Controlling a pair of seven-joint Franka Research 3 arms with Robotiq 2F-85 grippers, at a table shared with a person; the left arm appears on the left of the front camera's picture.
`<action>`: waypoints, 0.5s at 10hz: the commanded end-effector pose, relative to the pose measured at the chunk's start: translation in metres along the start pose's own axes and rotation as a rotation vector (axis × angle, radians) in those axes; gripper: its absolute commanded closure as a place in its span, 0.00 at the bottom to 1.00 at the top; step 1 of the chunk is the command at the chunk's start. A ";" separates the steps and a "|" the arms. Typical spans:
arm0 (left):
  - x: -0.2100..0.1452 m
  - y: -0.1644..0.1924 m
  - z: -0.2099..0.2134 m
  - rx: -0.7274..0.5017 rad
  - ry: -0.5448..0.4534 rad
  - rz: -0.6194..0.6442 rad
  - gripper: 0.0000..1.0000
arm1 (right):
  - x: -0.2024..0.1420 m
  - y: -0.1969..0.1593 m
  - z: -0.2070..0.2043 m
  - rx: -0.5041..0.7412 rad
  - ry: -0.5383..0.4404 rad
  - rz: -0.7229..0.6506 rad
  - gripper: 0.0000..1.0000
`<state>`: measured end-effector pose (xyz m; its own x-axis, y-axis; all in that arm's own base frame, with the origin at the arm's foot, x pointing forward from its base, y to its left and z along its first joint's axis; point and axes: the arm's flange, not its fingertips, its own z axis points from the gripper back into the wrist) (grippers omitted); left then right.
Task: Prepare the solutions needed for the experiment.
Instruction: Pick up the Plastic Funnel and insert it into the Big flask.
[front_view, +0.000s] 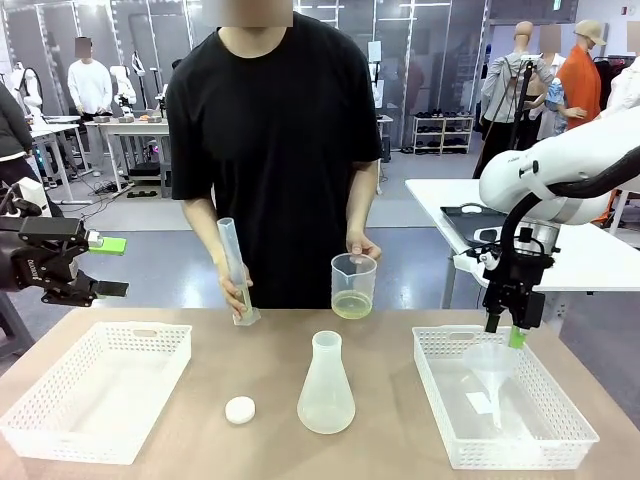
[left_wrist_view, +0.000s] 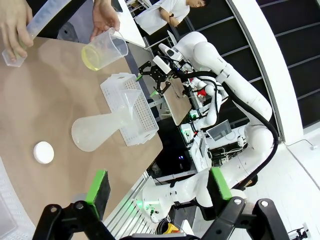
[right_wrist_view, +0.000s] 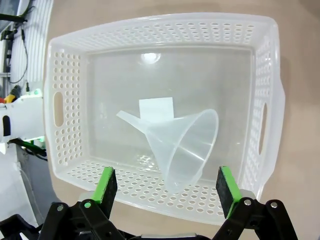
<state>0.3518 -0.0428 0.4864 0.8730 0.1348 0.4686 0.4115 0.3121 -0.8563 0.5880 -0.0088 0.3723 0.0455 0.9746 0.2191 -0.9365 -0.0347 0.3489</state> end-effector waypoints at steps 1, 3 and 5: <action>0.001 -0.001 -0.003 -0.026 -0.016 -0.017 0.00 | 0.000 -0.008 0.001 0.039 -0.024 -0.003 0.00; 0.001 -0.001 -0.003 -0.026 -0.016 -0.017 0.00 | -0.003 -0.015 -0.007 0.053 -0.026 -0.013 0.00; 0.001 -0.001 -0.003 -0.026 -0.016 -0.017 0.00 | -0.005 -0.022 -0.014 0.074 -0.030 -0.022 0.00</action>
<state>0.3518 -0.0428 0.4864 0.8730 0.1348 0.4686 0.4115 0.3122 -0.8563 0.5947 -0.0111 0.3499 0.0576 0.9724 0.2259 -0.9158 -0.0387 0.3997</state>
